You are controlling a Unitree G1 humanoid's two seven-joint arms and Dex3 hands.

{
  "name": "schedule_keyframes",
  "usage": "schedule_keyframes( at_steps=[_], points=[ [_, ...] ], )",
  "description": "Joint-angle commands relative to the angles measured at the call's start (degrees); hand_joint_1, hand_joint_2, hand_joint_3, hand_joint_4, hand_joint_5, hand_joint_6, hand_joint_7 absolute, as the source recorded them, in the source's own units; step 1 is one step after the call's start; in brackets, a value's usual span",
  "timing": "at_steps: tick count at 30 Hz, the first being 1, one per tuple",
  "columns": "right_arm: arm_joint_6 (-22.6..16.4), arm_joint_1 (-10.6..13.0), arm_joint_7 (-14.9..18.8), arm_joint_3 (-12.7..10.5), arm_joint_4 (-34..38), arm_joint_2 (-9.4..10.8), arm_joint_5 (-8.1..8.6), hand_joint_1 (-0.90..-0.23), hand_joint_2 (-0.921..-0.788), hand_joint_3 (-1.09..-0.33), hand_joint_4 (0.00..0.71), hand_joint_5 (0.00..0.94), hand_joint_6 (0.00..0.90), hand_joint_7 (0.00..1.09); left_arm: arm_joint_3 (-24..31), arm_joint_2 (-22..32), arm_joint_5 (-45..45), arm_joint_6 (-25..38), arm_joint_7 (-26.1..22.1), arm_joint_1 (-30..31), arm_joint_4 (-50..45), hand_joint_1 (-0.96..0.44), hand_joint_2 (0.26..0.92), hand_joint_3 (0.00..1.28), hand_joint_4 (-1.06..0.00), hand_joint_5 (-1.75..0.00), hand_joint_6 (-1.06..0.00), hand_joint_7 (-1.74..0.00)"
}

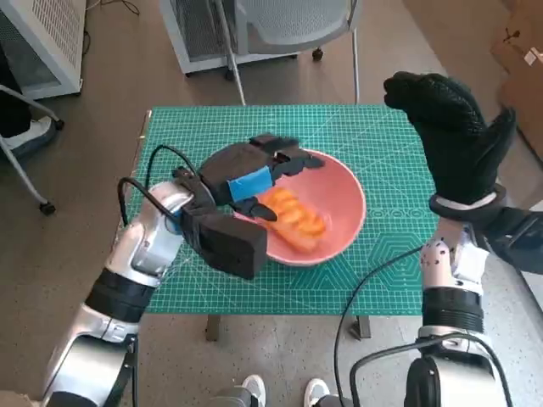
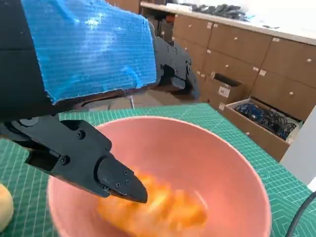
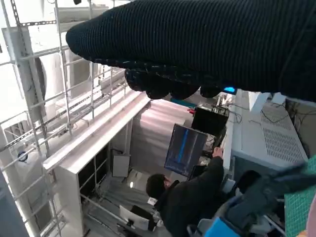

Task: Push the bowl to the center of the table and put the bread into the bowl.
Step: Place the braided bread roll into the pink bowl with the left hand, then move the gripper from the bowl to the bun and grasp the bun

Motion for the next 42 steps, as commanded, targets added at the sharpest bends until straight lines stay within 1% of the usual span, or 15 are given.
schedule_keyframes(
  at_steps=[1,4,7,9,13,18,21,25,29,32,37,42],
  points=[
    [0.12,-0.08,0.65,0.03,1.58,0.05,0.18,-0.644,-0.921,-0.711,0.313,0.001,0.415,0.0,1.43,1.69,-0.82,-1.48,0.43,1.4,-2.98,-0.59,0.819,0.01,0.0,0.0,-0.15,-0.17],
    [-0.02,-0.25,0.78,-0.01,1.91,0.08,0.17,-0.643,-0.921,-0.71,0.315,0.001,0.416,0.0,2.23,2.39,-1.18,-1.97,0.36,1.83,-4.11,-0.62,0.827,0.01,0.0,0.0,-0.14,-0.17],
    [-0.23,-0.37,1.02,0.0,2.31,0.17,0.17,-0.64,-0.921,-0.709,0.315,0.002,0.417,0.0,4.14,4.2,-2.24,-2.73,-0.05,2.44,-6.35,-0.64,0.834,0.01,0.0,0.0,-0.14,-0.17],
    [-0.35,-0.35,1.11,0.03,2.36,0.2,0.15,-0.637,-0.921,-0.711,0.315,0.002,0.418,0.0,4.71,4.76,-2.67,-2.79,-0.31,2.66,-7.15,-0.64,0.837,0.01,0.0,0.0,-0.14,-0.17],
    [-0.74,-0.52,1.25,0.02,3.08,0.24,-0.04,-0.624,-0.921,-0.727,0.315,0.001,0.418,0.0,7.61,7.46,-4.91,-3.62,-1.07,3.44,-9.74,-0.64,0.836,0.01,0.0,0.0,-0.15,-0.17],
    [-0.91,-0.51,1.41,0.0,3.2,0.11,0.0,-0.606,-0.921,-0.746,0.316,0.001,0.419,0.0,11.59,11.3,-8.3,-5.13,-1.99,4.45,-11.58,-0.61,0.808,0.0,0.0,0.0,-0.19,-0.18],
    [-0.67,-0.65,1.84,-0.29,3.54,-0.28,0.35,-0.601,-0.921,-0.751,0.315,0.001,0.418,0.0,14.21,13.75,-10.06,-6.8,-1.78,5.34,-10.82,-0.58,0.79,0.0,0.0,0.0,-0.2,-0.19],
    [-0.33,-0.96,2.29,-0.72,4.02,-0.74,0.69,-0.599,-0.921,-0.751,0.317,0.001,0.418,0.0,16.24,15.54,-10.83,-8.23,-1.12,6.77,-9.69,-0.53,0.76,0.0,-0.01,-0.01,-0.22,-0.19],
    [-0.18,-1.26,2.58,-0.89,4.52,-0.88,0.94,-0.613,-0.921,-0.726,0.32,0.002,0.425,0.0,17.34,17.27,-10.05,-8.98,-0.32,8.69,-8.41,-0.48,0.726,0.0,-0.03,-0.01,-0.24,-0.19],
    [-0.18,-1.43,2.63,-0.83,4.65,-0.89,1.01,-0.623,-0.921,-0.712,0.322,0.003,0.43,0.01,17.4,18.56,-9.29,-8.93,-0.49,9.74,-7.41,-0.46,0.716,0.0,-0.04,-0.02,-0.24,-0.19],
    [-0.18,-2.13,2.69,-0.91,5.53,-1.06,0.96,-0.631,-0.921,-0.702,0.323,0.002,0.432,0.01,16.51,20.24,-7.52,-7.48,-1.55,10.94,-6.86,-0.46,0.719,0.0,-0.05,-0.01,-0.24,-0.17],
    [-0.29,-2.77,2.85,-0.93,6.36,-1.22,0.82,-0.631,-0.921,-0.698,0.324,0.002,0.434,0.01,15.61,20.27,-6.33,-5.49,-2.43,11.25,-6.47,-0.47,0.729,0.0,-0.05,-0.01,-0.25,-0.13]
  ],
)
